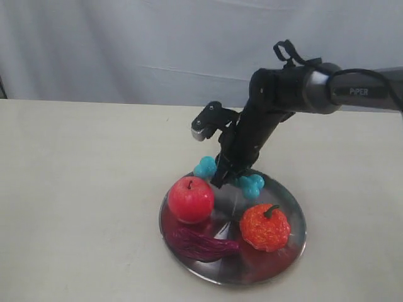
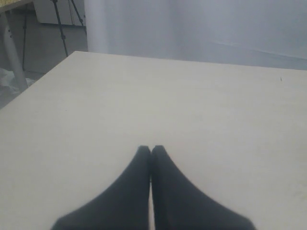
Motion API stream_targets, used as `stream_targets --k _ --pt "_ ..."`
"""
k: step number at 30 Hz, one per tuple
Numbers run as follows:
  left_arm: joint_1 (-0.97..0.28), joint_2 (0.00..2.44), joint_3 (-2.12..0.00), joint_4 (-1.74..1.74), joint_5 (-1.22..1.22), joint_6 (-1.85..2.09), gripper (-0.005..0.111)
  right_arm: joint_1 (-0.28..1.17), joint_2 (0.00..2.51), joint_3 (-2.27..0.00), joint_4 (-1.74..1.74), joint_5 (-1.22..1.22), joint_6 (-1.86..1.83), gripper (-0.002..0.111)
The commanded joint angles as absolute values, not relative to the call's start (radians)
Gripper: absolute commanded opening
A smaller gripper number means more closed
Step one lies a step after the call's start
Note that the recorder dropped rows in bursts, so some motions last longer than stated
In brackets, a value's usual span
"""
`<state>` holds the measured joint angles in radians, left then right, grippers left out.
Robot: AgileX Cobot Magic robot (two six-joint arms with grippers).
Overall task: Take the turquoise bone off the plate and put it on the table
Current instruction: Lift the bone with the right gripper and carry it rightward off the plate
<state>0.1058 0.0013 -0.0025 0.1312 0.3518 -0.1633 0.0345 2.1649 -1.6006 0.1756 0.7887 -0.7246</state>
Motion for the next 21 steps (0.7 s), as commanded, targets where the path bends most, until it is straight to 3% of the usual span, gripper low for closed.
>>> stream_targets --k 1,12,17,21 --pt "0.101 0.000 0.000 0.132 0.346 -0.165 0.000 0.033 2.060 -1.666 0.170 0.854 -0.665 0.000" --pt "0.101 0.000 0.000 0.132 0.346 -0.165 0.000 -0.019 1.800 -1.681 -0.056 0.916 -0.322 0.000" --pt "0.101 0.000 0.000 0.132 0.346 -0.165 0.000 -0.182 1.718 -1.674 -0.052 1.070 -0.247 0.000" --pt "0.101 0.000 0.000 0.132 0.346 -0.165 0.000 -0.278 1.706 -1.613 -0.052 1.046 -0.255 0.000"
